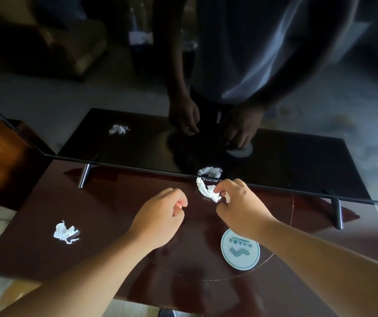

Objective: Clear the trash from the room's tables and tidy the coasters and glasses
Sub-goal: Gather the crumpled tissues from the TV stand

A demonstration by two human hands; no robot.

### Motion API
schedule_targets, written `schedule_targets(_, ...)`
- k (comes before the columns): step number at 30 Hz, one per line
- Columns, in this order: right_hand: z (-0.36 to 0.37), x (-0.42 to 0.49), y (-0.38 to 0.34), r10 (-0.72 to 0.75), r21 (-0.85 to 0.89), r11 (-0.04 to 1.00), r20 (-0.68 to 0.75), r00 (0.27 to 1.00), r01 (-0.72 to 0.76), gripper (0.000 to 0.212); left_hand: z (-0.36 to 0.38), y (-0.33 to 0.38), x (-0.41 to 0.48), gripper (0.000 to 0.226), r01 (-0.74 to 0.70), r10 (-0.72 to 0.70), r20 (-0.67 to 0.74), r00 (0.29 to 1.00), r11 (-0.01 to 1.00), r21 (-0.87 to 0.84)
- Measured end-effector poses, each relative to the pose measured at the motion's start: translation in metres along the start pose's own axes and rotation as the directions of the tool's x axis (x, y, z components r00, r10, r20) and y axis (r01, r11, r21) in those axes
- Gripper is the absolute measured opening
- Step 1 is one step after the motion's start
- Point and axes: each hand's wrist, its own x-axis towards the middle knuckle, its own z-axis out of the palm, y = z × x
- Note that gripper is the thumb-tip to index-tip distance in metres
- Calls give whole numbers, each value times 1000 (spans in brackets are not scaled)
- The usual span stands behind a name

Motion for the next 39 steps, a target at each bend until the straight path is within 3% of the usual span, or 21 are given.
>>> schedule_targets(11, 36, 31, 13, 80, -267, 963, 118, 990, -46, 68, 11, -25, 3, 21, 37, -37, 30, 999, 999, -8)
schedule_targets(16, 48, 41, 17, 72, -326, 945, 126, 989, -28, 53, 11, -35, 2, 21, 75, -74, 33, 997, 997, -28)
schedule_targets(20, 49, 49, 20, 67, -278, 960, 88, 994, -40, 27, 9, -40, 0, 21, 96, -94, 37, 995, 994, -53)
schedule_targets(26, 49, 50, 18, 74, -265, 963, 91, 993, -47, 9, 6, -42, -3, 22, 114, -112, 28, 993, 991, -74)
schedule_targets(33, 35, 33, -12, -45, -46, 998, 119, 992, 51, 25, -1, -27, -9, 25, 86, -90, -32, 995, 991, -99)
schedule_targets(39, 23, 15, -43, -145, 34, 989, 155, 977, 141, 34, -20, -14, -32, 31, 113, -123, -111, 986, 989, -94)
